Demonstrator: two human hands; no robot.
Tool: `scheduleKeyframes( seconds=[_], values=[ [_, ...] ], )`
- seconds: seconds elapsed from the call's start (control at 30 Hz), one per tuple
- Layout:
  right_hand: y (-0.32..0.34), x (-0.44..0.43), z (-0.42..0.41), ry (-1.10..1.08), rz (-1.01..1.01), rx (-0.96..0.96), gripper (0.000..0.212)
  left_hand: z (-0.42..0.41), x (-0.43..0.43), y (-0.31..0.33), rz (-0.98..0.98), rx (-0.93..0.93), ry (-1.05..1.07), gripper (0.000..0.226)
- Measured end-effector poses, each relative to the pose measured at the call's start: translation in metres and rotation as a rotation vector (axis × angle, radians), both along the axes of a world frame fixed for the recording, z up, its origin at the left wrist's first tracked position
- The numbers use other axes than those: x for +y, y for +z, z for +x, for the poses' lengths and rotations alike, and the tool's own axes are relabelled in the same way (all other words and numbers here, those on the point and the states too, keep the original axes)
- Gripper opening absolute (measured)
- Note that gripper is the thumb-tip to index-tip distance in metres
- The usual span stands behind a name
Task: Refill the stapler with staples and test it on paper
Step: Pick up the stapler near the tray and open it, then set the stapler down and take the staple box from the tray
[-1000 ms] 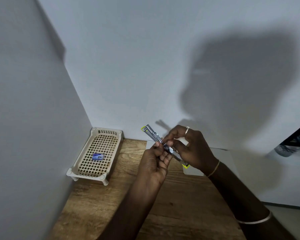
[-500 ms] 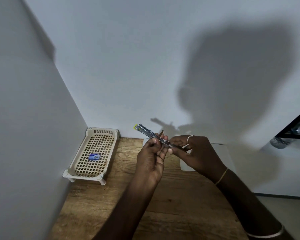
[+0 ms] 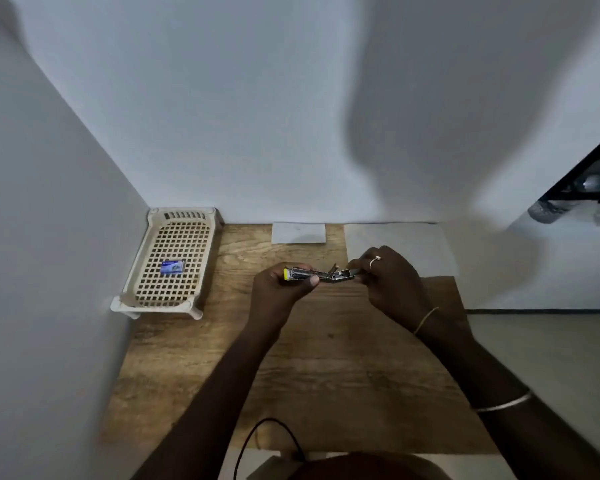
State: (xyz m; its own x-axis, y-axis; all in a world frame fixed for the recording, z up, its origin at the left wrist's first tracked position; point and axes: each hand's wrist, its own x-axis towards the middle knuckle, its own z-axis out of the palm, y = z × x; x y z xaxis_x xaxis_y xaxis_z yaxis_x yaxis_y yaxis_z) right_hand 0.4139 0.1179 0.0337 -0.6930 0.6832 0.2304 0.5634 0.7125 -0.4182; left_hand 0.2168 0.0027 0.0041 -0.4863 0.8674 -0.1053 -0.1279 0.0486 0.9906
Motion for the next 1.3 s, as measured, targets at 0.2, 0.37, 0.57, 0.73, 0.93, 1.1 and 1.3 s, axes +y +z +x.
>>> scheduleKeyframes(
  seconds=[0.2,0.37,0.57,0.73,0.93,1.1,1.3],
  values=[
    [-0.053,-0.019,-0.004,-0.026,-0.03,-0.065,0.022,-0.015,-0.015,-0.043,-0.239,0.371,-0.021,0.023],
    [-0.091,-0.031,-0.004,-0.054,-0.056,-0.105,0.024,-0.02,-0.024,-0.073,-0.259,0.634,-0.129,0.024],
    [-0.128,-0.039,-0.007,-0.122,-0.132,-0.163,0.027,-0.023,-0.024,-0.103,-0.27,0.836,-0.208,0.025],
    [-0.141,-0.042,-0.013,-0.172,-0.137,-0.231,0.031,-0.024,-0.023,-0.119,-0.292,0.885,-0.187,0.023],
    [-0.147,-0.044,-0.016,-0.233,-0.138,-0.259,0.027,-0.027,-0.02,-0.124,-0.314,0.922,-0.174,0.027],
    [-0.147,-0.044,-0.016,-0.241,-0.155,-0.265,0.024,-0.03,-0.019,-0.125,-0.309,0.912,-0.207,0.028],
    [-0.139,-0.049,-0.012,-0.247,-0.14,-0.244,0.031,-0.035,-0.025,-0.116,-0.34,0.935,-0.264,0.058]
  ],
)
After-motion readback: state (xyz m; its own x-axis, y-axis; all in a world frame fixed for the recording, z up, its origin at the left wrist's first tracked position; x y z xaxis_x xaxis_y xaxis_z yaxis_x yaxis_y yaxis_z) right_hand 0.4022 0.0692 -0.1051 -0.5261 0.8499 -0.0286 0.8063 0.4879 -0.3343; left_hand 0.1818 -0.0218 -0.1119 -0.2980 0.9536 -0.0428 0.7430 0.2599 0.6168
